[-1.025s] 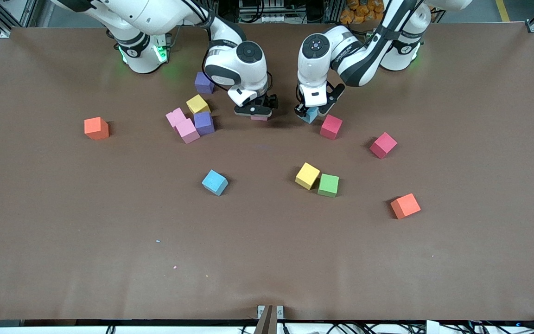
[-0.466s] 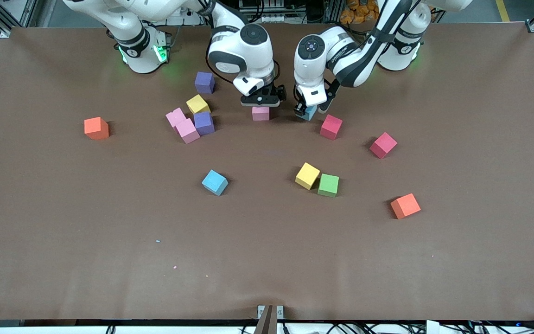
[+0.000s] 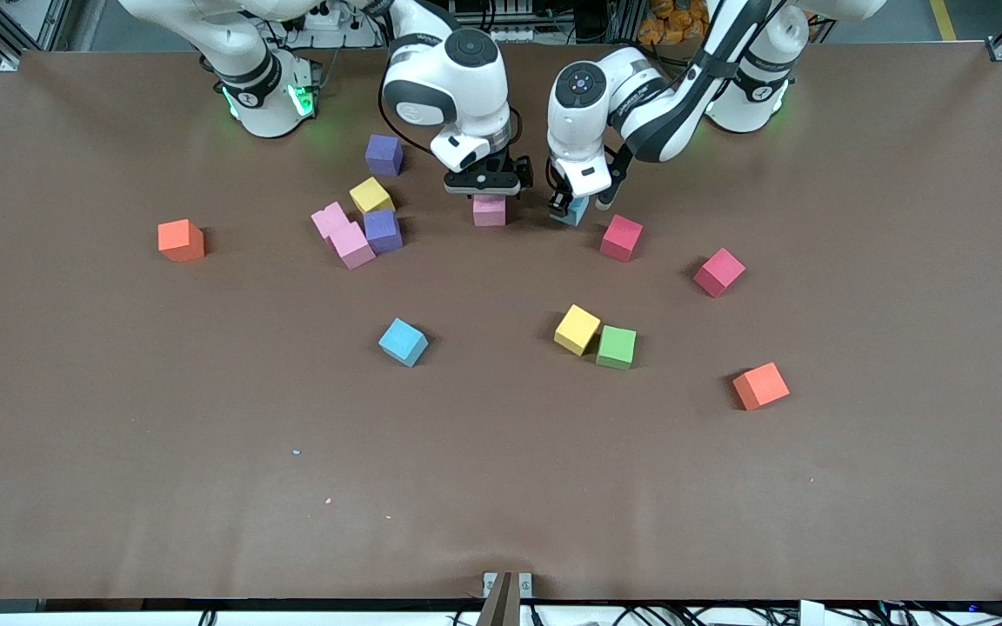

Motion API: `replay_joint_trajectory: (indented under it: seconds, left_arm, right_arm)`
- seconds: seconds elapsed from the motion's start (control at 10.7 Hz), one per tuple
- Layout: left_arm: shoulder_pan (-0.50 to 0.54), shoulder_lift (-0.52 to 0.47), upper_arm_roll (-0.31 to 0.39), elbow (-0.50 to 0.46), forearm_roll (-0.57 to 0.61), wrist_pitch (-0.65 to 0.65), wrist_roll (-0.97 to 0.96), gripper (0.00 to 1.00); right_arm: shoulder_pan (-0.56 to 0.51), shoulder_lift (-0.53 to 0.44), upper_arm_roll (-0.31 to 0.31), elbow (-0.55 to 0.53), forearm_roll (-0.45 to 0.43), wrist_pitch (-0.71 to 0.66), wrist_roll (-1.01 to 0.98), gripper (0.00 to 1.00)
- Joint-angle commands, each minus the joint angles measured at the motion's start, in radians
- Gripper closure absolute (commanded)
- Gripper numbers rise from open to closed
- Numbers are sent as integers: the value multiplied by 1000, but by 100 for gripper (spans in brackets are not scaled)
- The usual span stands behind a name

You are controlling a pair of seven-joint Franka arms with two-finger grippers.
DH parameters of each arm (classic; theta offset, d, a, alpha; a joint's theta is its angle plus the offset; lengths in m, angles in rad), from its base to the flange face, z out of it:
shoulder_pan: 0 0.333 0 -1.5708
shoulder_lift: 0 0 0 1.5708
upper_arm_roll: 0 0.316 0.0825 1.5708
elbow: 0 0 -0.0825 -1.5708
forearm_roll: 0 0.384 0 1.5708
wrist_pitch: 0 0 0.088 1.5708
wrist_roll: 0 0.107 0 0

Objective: Arrange 11 blocks into digit 3
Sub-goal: 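Place the pink and cyan blocks side by side with both grippers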

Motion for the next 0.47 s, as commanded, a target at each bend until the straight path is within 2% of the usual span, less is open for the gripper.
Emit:
replay_joint_trajectory:
  seconds: [0.0, 0.19, 0.37]
  left_arm:
    - [1, 63, -4, 81, -39, -12, -62, 100]
    - [-2, 89, -4, 111, -96, -5, -85, 100]
    - [-4, 111, -4, 121, -97, 29, -131, 100]
  right_arm:
    - [-77, -61, 33, -51, -17, -53, -58, 0]
    - [-156, -60, 41, -82, -17, -54, -155, 0]
    - [-302, -57, 119, -102, -17, -74, -236, 0]
